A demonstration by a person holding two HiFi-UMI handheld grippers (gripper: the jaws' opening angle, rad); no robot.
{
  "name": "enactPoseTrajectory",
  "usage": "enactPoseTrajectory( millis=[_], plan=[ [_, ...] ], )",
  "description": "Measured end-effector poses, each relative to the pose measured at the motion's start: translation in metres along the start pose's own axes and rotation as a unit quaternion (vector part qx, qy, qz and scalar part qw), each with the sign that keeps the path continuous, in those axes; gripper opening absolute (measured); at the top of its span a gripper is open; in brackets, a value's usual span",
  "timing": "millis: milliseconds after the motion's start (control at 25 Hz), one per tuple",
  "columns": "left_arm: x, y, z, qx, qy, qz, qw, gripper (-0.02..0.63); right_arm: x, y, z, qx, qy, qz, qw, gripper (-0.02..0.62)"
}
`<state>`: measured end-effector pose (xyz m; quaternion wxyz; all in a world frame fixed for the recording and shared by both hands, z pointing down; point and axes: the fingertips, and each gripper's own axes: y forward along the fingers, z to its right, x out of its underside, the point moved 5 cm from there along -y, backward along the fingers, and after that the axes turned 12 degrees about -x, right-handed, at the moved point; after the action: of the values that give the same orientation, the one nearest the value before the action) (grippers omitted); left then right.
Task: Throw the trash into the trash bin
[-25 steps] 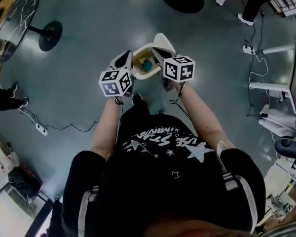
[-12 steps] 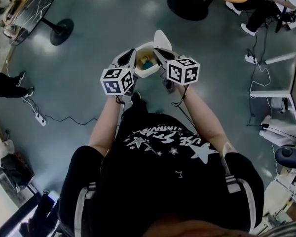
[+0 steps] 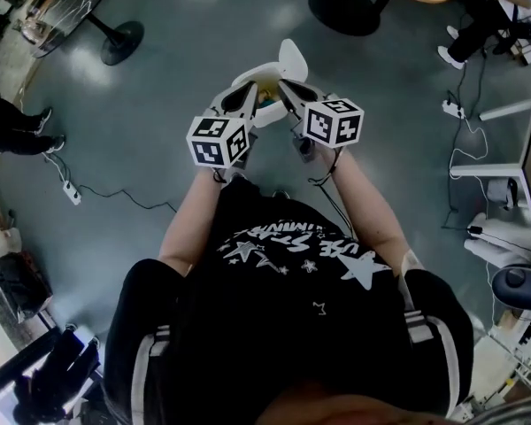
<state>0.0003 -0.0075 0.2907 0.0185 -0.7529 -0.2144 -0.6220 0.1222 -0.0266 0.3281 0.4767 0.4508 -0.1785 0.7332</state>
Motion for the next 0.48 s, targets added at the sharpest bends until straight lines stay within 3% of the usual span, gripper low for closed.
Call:
enactPoseTrajectory(
  millis=[280, 480],
  plan=[
    [-0.005, -0.037, -0.012, 0.021, -0.002, 0.006, 0.9998, 0.011, 0.007, 0.000, -0.039, 0.006, -0.006, 0.026, 1.000, 0.006],
    [0.004, -0.081, -0.029, 0.032, 0.001, -0.003, 0.9995, 0.011, 0.036, 0.001, -0.075, 0.028, -0.005, 0.030, 0.999, 0.006]
  ],
)
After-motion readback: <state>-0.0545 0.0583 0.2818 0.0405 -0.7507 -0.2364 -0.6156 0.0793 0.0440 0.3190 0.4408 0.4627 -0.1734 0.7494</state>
